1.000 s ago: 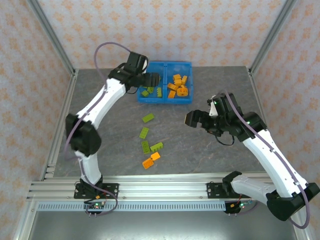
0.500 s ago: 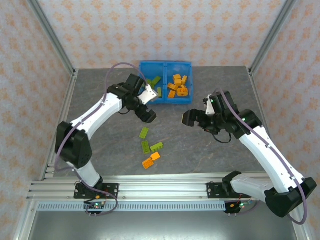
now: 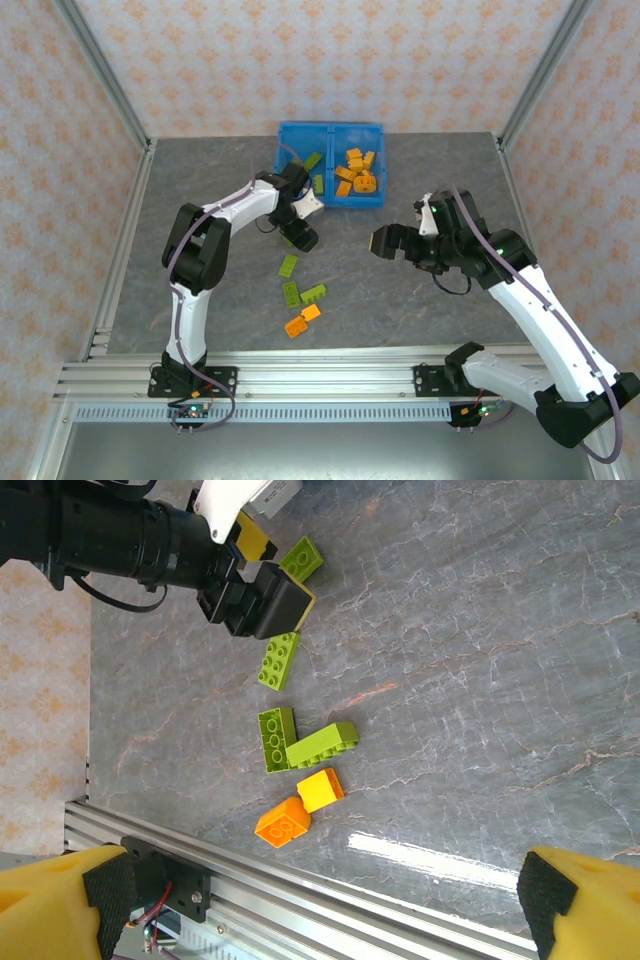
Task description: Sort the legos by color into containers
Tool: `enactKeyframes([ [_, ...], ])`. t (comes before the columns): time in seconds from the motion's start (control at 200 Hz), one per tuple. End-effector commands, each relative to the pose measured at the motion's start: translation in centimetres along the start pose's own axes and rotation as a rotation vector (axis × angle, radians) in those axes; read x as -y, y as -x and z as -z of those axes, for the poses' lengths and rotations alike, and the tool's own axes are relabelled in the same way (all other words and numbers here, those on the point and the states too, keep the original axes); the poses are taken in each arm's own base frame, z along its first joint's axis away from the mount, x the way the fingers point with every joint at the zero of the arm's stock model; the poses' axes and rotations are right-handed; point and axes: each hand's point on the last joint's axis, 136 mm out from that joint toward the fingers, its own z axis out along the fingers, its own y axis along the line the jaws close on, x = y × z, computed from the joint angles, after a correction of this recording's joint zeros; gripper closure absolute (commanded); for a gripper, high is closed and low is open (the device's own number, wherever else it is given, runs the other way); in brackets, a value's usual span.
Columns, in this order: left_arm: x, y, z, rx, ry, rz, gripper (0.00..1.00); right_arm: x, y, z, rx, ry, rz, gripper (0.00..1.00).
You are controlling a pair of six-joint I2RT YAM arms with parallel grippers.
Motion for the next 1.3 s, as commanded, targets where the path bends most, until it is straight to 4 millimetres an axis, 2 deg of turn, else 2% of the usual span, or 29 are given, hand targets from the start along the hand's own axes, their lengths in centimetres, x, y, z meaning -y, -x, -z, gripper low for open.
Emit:
enactKeyframes([
  [0.0,-1.6,0.7,0.5,0.011,0.064,0.010,0.19,0.5,-0.3,0.1,-0.001,-0.023,-0.011,0.01],
  [0.12,-1.4,-0.2,-0.4,-0.012,0.052,0.014,0.31,0.5,-0.1,0.2,0.007,-0.024,-0.011,0.01],
  [0.175,-1.4,-0.5,-0.6,-0.024,0.052,0.017,0.47,0.5,-0.1,0.2,0.010,-0.026,-0.010,0.01],
  [0.2,-1.3,-0.6,-0.7,-0.027,0.050,0.017,0.50,0.5,-0.1,0.2,0.009,-0.026,-0.011,0.01],
  [0.495,-1.2,-1.6,-0.9,-0.055,0.052,0.011,0.39,0.3,0.0,0.3,0.012,-0.022,-0.013,0.01],
  [0.576,-1.1,-1.6,-1.1,-0.052,0.046,0.014,0.39,0.4,0.0,0.3,0.011,-0.025,-0.015,0.01],
  [0.676,-1.2,-1.7,-1.3,-0.052,0.050,0.023,0.46,0.4,0.0,0.3,0.013,-0.027,-0.015,0.01],
  [0.791,-1.0,-1.6,-1.2,-0.046,0.046,0.027,0.66,0.4,0.1,0.5,0.018,-0.030,-0.013,0.01],
  [0.831,-0.9,-1.5,-1.0,-0.040,0.046,0.030,0.69,0.4,0.0,0.6,0.020,-0.030,-0.014,0.01],
  [0.931,-0.9,-0.7,0.3,0.000,0.055,0.040,0.68,0.5,0.0,0.7,0.020,-0.029,-0.017,0.00],
  [1.071,-1.0,1.9,5.1,0.141,0.090,0.073,0.66,-0.1,-0.2,0.7,0.011,0.003,-0.008,0.01],
  [1.211,-3.0,5.4,10.4,0.288,0.195,0.150,0.65,-0.6,-0.3,0.3,-0.006,0.027,-0.003,0.01],
  [1.296,-4.7,7.3,12.1,0.348,0.237,0.214,0.65,-0.8,-0.2,0.4,0.003,0.029,-0.003,0.01],
])
